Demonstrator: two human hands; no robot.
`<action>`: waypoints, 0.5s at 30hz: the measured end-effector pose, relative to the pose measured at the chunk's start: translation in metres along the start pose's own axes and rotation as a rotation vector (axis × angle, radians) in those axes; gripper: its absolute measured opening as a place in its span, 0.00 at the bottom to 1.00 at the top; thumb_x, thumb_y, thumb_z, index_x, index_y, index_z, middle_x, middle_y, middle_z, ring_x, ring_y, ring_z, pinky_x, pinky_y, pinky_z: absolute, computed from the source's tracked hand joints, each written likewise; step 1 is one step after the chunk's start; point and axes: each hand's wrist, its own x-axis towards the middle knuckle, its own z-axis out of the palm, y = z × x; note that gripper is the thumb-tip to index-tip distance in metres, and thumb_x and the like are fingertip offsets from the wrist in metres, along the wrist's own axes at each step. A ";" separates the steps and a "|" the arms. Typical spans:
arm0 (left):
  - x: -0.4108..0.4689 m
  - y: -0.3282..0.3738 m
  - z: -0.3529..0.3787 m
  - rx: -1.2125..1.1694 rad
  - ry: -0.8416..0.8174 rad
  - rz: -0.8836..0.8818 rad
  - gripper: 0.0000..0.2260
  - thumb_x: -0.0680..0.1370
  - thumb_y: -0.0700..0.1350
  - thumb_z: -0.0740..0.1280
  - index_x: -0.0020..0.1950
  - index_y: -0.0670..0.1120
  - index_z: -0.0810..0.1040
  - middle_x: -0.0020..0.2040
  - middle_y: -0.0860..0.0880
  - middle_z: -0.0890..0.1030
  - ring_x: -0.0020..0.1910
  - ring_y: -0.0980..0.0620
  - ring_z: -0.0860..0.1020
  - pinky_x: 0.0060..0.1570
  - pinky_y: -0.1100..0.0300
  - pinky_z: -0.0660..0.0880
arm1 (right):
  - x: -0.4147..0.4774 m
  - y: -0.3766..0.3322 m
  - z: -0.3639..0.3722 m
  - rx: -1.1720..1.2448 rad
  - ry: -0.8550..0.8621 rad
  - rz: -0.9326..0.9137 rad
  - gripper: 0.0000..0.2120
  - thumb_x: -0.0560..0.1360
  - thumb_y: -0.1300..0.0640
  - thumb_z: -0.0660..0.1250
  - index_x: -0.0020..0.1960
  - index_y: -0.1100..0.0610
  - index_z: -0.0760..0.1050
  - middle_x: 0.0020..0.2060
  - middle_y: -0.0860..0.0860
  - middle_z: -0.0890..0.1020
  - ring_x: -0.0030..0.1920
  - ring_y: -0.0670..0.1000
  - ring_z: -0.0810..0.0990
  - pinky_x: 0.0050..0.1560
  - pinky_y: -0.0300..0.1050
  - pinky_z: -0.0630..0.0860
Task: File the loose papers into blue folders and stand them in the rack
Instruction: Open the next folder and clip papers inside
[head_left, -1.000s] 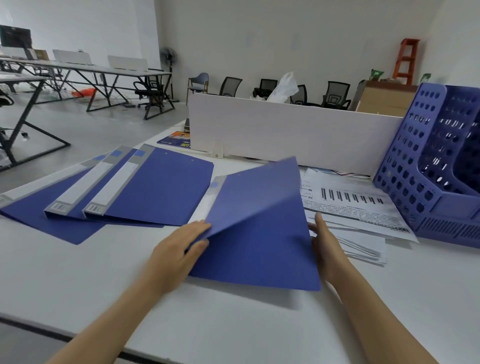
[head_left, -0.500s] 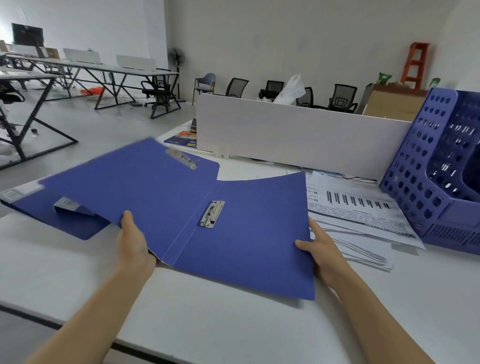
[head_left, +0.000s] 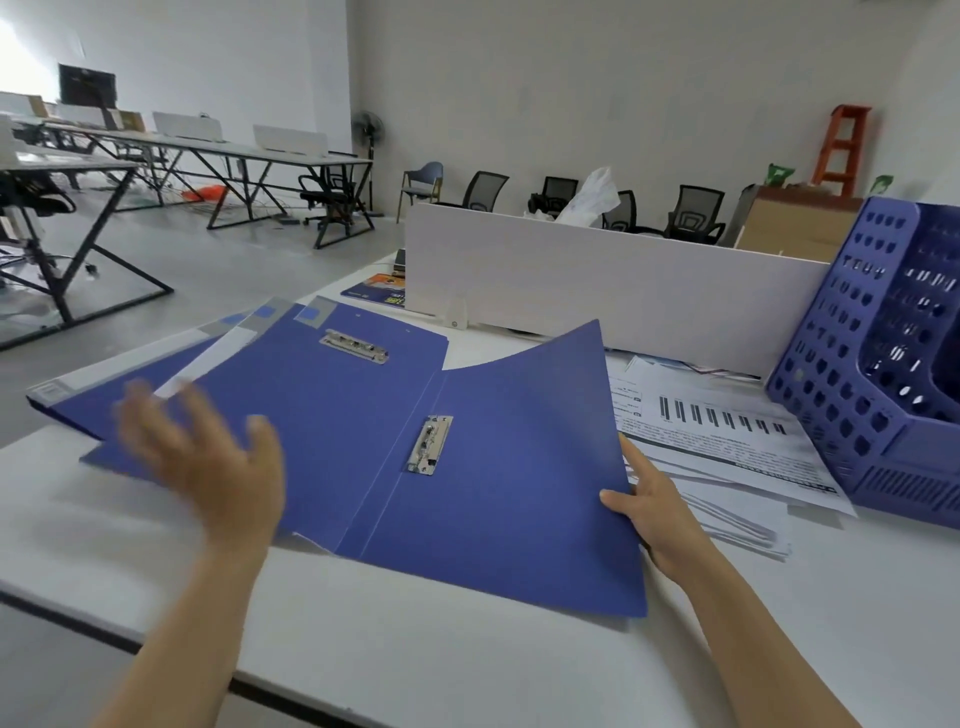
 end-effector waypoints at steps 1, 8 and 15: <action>-0.007 0.005 0.003 0.180 -0.159 0.225 0.27 0.75 0.50 0.55 0.69 0.36 0.64 0.70 0.29 0.62 0.71 0.32 0.55 0.73 0.49 0.42 | -0.001 -0.002 -0.003 -0.027 -0.010 -0.006 0.34 0.75 0.73 0.58 0.66 0.36 0.61 0.50 0.50 0.82 0.53 0.57 0.80 0.57 0.55 0.76; -0.035 0.037 -0.003 0.715 -1.313 0.351 0.30 0.78 0.64 0.45 0.76 0.54 0.40 0.78 0.48 0.41 0.76 0.45 0.41 0.73 0.42 0.46 | -0.008 -0.010 -0.036 -0.190 -0.034 0.046 0.28 0.75 0.71 0.59 0.69 0.49 0.66 0.49 0.49 0.82 0.49 0.52 0.82 0.43 0.39 0.78; -0.010 0.081 -0.004 0.801 -1.309 0.462 0.21 0.80 0.59 0.50 0.62 0.48 0.71 0.59 0.49 0.76 0.58 0.48 0.74 0.54 0.56 0.70 | -0.007 -0.003 -0.006 -1.232 0.072 -0.205 0.29 0.76 0.59 0.58 0.75 0.52 0.53 0.74 0.51 0.56 0.74 0.51 0.55 0.67 0.43 0.62</action>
